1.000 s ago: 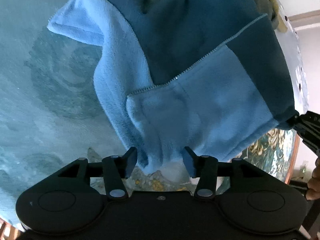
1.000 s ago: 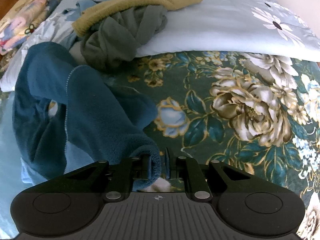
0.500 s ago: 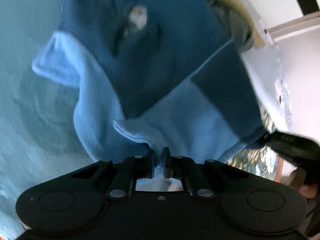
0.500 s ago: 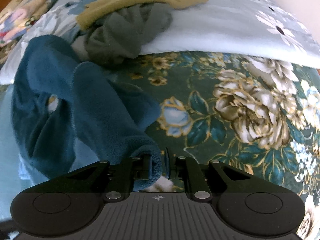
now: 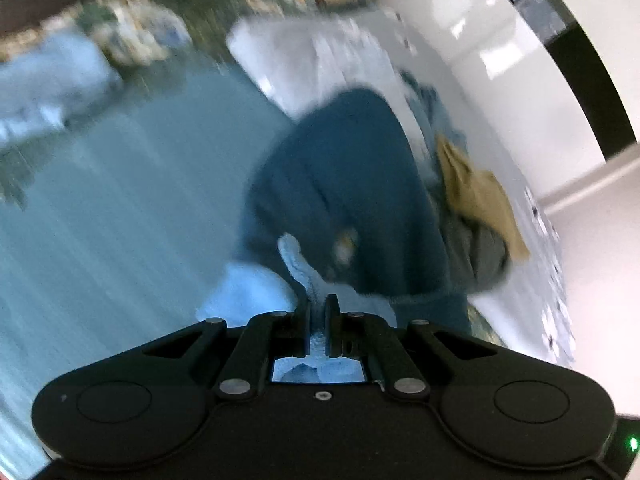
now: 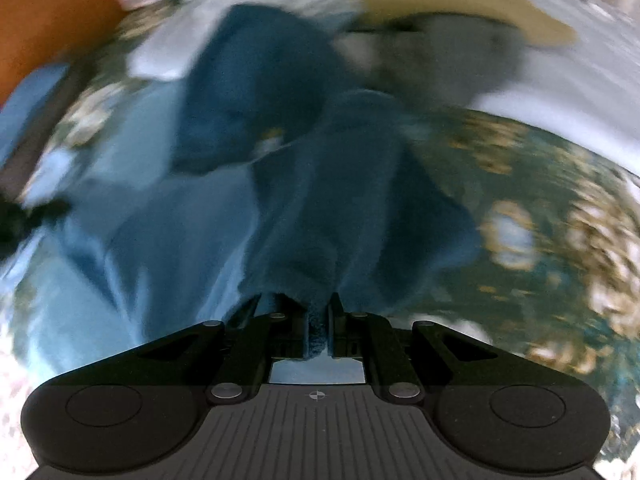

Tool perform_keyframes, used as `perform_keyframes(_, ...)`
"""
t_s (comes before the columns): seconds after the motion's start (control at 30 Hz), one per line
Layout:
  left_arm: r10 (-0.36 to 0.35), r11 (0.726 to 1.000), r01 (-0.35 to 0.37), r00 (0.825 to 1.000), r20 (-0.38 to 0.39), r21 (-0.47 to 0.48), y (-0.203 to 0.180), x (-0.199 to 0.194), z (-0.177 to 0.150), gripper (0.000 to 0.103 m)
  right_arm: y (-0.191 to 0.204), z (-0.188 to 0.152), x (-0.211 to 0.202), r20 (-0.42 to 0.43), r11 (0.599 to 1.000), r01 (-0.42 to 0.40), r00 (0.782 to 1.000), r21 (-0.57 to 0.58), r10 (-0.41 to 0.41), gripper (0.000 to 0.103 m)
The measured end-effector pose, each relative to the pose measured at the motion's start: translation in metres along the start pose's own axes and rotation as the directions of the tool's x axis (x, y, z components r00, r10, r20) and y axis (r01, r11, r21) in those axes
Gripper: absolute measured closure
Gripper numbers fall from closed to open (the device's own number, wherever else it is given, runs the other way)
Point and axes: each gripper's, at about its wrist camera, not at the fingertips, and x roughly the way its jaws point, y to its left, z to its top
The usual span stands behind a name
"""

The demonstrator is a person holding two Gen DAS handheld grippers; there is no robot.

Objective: Fold clothes

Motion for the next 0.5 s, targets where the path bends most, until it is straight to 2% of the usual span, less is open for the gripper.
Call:
perform_keyframes(0.13, 0.032, 0.999, -0.031, 0.996, 0.078, -0.018, 0.030, -0.023, 0.033, 0.100, 0.065, 0.001, 0.009, -0.044, 0.989, -0.102, 0.994, -0.110, 0.097, 0.096)
perform_keyframes(0.33, 0.086, 0.996, -0.078, 0.983, 0.163, -0.052, 0.085, -0.052, 0.074, 0.100, 0.166, 0.000, 0.025, -0.128, 0.939, -0.247, 0.967, -0.239, 0.222, 0.096)
perform_keyframes(0.4, 0.110, 0.993, -0.100, 0.979, 0.171, -0.068, 0.103, -0.057, 0.087, 0.100, 0.194, 0.000, 0.032, -0.149, 0.924, -0.276, 0.958, -0.266, 0.243, 0.096)
perform_keyframes(0.5, 0.143, 0.985, -0.128, 0.979, 0.146, -0.112, 0.129, -0.053, 0.097, 0.100, 0.230, 0.002, 0.042, -0.155, 0.912, -0.264, 0.962, -0.314, 0.225, 0.096)
